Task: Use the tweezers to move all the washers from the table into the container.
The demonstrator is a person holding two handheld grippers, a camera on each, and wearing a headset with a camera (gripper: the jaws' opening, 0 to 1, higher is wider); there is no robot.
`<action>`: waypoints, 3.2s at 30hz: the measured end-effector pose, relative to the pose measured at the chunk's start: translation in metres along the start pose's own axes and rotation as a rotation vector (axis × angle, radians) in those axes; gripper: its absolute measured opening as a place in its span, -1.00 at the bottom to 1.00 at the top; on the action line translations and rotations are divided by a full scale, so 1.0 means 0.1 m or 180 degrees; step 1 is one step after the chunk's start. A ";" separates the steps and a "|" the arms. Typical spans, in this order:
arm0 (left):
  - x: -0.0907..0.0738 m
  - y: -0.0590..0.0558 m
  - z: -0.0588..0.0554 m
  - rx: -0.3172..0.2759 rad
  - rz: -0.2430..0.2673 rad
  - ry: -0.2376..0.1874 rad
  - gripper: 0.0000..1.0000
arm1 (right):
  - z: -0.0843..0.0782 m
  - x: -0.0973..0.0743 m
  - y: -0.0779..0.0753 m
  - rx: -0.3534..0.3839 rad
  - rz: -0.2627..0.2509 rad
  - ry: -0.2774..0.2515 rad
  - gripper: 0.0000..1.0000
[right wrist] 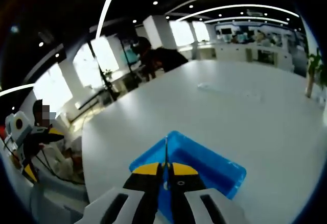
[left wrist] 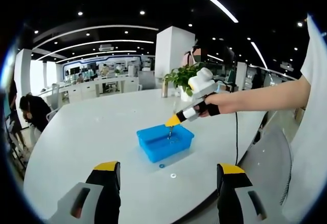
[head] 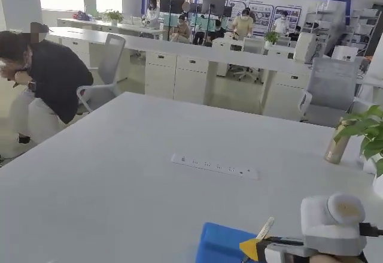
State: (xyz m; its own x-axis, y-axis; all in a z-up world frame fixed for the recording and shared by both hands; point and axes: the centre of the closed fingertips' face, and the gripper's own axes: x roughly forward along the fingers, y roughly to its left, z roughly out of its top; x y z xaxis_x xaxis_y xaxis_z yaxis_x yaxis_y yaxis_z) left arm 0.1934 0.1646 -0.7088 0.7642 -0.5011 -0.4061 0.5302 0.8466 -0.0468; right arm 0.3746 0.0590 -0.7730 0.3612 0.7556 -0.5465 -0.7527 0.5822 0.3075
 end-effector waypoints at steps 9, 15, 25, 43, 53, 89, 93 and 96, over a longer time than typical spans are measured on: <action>-0.03 0.04 -0.01 -0.0012 0.0042 0.0015 0.56 | -0.07 0.20 -0.18 0.0089 -0.0076 0.0129 -0.94; -0.04 0.07 -0.01 -0.0013 0.0069 0.0023 0.55 | -0.17 0.28 -0.25 0.0039 -0.0137 0.0269 -0.94; -0.04 0.07 -0.02 -0.0023 0.0076 0.0025 0.55 | -0.24 0.35 -0.24 -0.0035 -0.0190 0.0399 -0.93; -0.04 0.07 -0.02 -0.0003 0.0077 0.0024 0.54 | -0.26 0.31 -0.26 -0.0112 -0.0220 0.0422 -0.93; -0.03 0.05 -0.02 0.0006 0.0056 0.0021 0.54 | -0.24 0.25 -0.24 -0.0114 -0.0217 0.0363 -0.93; 0.00 0.00 -0.03 0.0042 -0.0009 0.0028 0.50 | -0.06 -0.14 0.48 -0.0071 0.0203 -0.0180 -0.92; 0.01 0.00 -0.02 0.0045 -0.0012 0.0019 0.50 | -0.14 -0.11 0.52 -0.0059 0.0238 -0.0128 -0.92; 0.01 0.00 -0.02 0.0051 -0.0019 0.0022 0.50 | -0.18 -0.09 0.57 -0.0009 0.0288 -0.0111 -0.92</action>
State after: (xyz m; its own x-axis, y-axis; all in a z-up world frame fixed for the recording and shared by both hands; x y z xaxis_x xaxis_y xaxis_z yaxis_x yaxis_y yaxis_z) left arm 0.1931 0.1644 -0.7112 0.7585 -0.5048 -0.4122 0.5406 0.8406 -0.0346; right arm 0.3185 0.0800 -0.7651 0.3105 0.8151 -0.4891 -0.7846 0.5102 0.3523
